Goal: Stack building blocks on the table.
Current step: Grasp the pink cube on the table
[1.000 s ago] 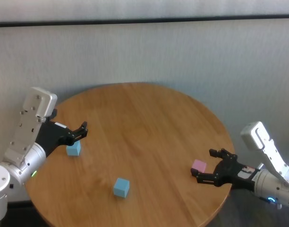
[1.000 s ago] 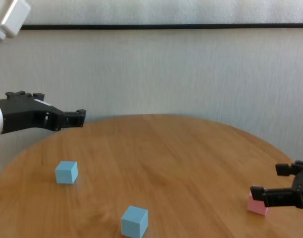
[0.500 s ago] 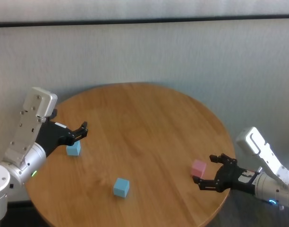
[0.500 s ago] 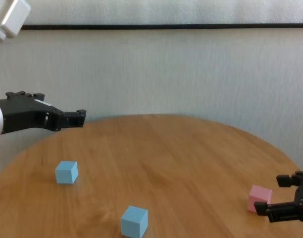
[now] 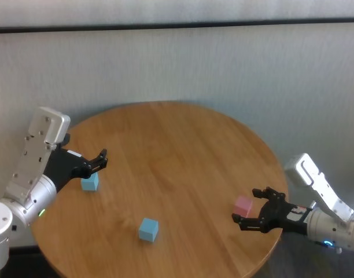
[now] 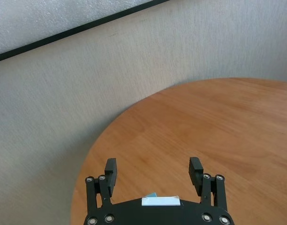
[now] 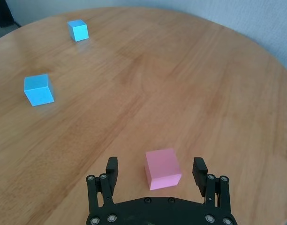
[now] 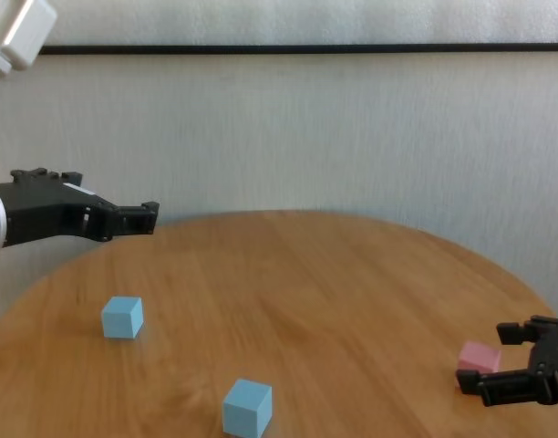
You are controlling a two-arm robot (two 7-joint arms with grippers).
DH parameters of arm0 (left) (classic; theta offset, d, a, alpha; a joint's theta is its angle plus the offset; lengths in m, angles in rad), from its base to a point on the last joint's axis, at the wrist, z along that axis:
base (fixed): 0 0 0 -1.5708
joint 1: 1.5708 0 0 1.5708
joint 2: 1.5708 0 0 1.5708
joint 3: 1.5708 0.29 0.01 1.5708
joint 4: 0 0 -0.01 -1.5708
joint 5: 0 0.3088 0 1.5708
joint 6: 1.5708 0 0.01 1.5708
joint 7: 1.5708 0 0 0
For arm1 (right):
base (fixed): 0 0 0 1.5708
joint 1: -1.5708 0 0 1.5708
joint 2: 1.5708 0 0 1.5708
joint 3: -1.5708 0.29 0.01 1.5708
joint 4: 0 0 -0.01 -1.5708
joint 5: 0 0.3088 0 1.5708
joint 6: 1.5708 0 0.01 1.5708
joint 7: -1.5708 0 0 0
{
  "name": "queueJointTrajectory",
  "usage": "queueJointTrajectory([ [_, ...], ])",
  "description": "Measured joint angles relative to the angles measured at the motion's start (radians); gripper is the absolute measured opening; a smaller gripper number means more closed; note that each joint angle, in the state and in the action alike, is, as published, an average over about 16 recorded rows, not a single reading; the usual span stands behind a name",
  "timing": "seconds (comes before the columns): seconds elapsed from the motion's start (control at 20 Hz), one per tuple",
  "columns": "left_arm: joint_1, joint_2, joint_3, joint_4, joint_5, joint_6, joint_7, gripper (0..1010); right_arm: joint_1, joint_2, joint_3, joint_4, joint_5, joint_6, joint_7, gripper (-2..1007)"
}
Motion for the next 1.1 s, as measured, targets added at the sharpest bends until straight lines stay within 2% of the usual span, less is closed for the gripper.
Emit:
queueJointTrajectory([
  [0.6, 0.0, 0.0, 0.0, 0.0, 0.0, 0.0, 0.0, 1003, 0.053, -0.051, 0.002, 0.103, -0.014, -0.012, 0.043, 1005],
  [1.1, 0.0, 0.0, 0.0, 0.0, 0.0, 0.0, 0.0, 1003, 0.077, -0.069, -0.003, 0.144, -0.023, -0.021, 0.06, 1004],
])
